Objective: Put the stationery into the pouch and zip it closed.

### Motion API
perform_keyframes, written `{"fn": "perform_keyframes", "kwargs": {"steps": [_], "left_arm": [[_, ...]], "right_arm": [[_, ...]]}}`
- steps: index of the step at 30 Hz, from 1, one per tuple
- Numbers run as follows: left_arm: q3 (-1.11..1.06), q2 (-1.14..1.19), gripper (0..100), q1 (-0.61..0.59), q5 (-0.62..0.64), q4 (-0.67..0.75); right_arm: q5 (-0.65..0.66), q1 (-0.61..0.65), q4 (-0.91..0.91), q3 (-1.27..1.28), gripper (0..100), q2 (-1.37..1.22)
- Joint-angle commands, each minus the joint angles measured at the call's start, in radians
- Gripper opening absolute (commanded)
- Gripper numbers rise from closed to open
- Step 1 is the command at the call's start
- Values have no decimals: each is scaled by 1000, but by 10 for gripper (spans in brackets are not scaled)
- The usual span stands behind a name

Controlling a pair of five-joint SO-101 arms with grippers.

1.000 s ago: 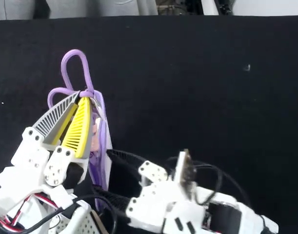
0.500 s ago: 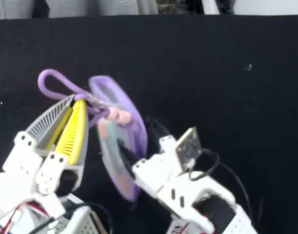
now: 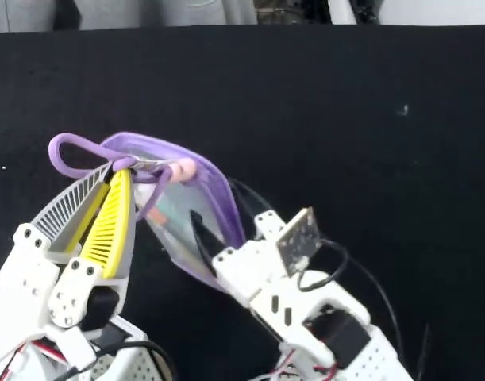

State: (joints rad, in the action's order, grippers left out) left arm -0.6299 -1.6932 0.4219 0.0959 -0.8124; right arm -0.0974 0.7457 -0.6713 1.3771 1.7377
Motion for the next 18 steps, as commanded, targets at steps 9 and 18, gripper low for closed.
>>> {"fn": "perform_keyframes", "kwargs": {"steps": [9,18], "left_arm": [[48,-2,27,13,12,-3],[56,-2,27,13,12,-35]], "right_arm": [[100,-21,138,-2,283,4],[192,-26,147,-65,137,2]]}}
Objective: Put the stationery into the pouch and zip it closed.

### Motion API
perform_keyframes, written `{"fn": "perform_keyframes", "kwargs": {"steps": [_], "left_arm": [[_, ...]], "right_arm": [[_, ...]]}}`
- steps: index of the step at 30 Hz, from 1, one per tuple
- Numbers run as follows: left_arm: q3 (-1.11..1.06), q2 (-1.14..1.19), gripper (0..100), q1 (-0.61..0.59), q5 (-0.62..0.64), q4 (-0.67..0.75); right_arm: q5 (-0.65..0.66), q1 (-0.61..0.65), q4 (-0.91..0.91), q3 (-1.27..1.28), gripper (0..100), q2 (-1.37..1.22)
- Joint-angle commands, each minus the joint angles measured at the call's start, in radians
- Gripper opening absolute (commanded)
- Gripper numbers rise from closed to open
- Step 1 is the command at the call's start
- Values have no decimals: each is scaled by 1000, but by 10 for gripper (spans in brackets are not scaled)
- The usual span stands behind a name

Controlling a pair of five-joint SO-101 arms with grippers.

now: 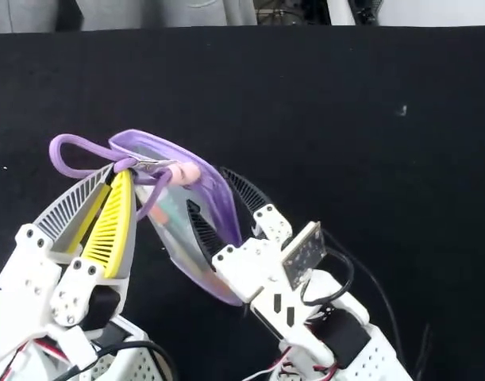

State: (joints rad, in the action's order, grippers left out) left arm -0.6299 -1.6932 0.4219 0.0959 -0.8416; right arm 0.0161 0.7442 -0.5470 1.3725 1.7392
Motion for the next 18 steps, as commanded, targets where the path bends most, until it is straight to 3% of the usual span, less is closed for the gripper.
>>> {"fn": "perform_keyframes", "kwargs": {"steps": [1,3,4,11,18], "left_arm": [[56,-2,27,13,12,-6],[56,-2,27,13,12,-6],[58,-2,27,13,12,-6],[76,-2,28,2,-8,43],[174,8,28,2,-106,94]], "right_arm": [[132,-25,23,-61,96,1],[238,-21,21,-61,7,1],[272,-21,9,-61,13,1],[258,-20,-160,-97,11,4],[262,-20,-318,-113,11,4]]}}
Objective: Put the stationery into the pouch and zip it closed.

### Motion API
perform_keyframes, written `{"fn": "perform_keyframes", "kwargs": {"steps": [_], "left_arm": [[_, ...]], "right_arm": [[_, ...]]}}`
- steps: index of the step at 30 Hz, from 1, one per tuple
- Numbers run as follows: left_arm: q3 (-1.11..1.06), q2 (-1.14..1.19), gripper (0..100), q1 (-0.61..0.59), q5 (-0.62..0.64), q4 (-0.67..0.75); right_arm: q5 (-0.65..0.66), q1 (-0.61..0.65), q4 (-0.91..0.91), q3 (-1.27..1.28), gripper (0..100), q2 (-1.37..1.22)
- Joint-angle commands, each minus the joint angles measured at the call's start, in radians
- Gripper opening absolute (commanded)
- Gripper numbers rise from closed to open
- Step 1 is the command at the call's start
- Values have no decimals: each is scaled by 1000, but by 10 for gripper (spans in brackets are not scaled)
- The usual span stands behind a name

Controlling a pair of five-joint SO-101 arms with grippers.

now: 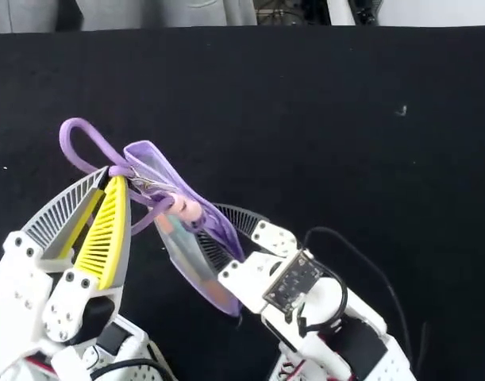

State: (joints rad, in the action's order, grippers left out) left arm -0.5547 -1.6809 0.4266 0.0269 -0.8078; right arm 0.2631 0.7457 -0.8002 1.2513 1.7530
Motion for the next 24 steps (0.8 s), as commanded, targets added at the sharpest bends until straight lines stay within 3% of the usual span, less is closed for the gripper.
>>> {"fn": "perform_keyframes", "kwargs": {"steps": [1,5,9,13,18,24], "left_arm": [[108,-5,28,-2,-55,61],[117,-5,28,-25,-114,107],[107,-3,28,-154,-120,190],[107,-3,28,-176,-112,169],[108,-5,30,-174,35,-92],[117,-12,62,-113,49,-470]], "right_arm": [[15,-21,-77,12,11,-10],[17,-21,-123,10,11,-10],[18,-21,-161,12,11,-10],[18,-21,-161,10,11,-10],[18,-26,-158,7,11,-10],[18,-28,-158,4,11,-12]]}}
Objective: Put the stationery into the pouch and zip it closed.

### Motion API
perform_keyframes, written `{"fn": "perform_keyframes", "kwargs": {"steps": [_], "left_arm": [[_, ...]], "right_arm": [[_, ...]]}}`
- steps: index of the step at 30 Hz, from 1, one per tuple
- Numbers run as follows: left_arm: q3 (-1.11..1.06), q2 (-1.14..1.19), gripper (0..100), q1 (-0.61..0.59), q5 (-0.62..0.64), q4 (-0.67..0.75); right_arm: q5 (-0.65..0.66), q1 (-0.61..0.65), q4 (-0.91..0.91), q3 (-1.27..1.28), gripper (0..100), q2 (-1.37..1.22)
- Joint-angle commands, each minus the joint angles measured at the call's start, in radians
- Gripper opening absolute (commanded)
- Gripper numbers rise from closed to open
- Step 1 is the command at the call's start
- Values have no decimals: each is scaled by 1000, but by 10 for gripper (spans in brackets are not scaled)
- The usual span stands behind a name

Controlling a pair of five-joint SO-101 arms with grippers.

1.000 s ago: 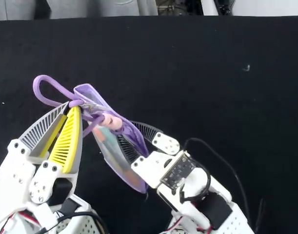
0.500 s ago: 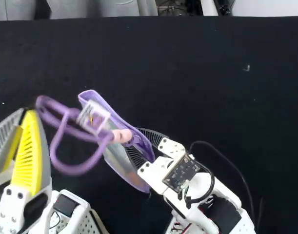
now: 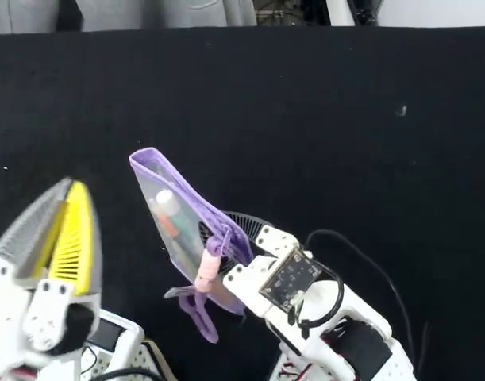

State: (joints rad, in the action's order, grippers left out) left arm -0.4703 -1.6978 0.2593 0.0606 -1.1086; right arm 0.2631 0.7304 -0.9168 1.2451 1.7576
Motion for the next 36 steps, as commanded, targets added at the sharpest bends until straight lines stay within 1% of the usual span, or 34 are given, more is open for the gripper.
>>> {"fn": "perform_keyframes", "kwargs": {"steps": [1,3,5,7,9,11,14,18,21,25,29,33,36], "left_arm": [[33,5,97,105,17,-242],[30,5,163,225,20,-377],[35,3,188,329,41,-482],[85,3,187,374,52,-506],[127,12,192,401,52,-568],[125,12,193,455,46,-594],[97,5,194,536,-54,-657],[16,3,193,545,-149,-655],[-70,3,193,545,-189,-652],[-130,3,191,545,-244,-652],[-203,2,190,544,-252,-649],[-222,0,188,542,-253,-615],[-275,-23,188,541,-253,-546]], "right_arm": [[18,-12,-41,10,11,-16],[18,-12,-41,10,11,-16],[18,-12,-41,10,11,-16],[18,-12,-41,10,11,-16],[18,-12,-40,10,11,-16],[18,-12,-40,10,11,-16],[18,-14,-40,10,11,-16],[29,-71,-11,-2,11,-16],[32,-117,28,-30,11,-18],[31,-117,31,-44,11,-18],[31,-117,31,-19,11,-18],[31,-117,31,10,11,-18],[31,-117,31,5,11,-18]]}}
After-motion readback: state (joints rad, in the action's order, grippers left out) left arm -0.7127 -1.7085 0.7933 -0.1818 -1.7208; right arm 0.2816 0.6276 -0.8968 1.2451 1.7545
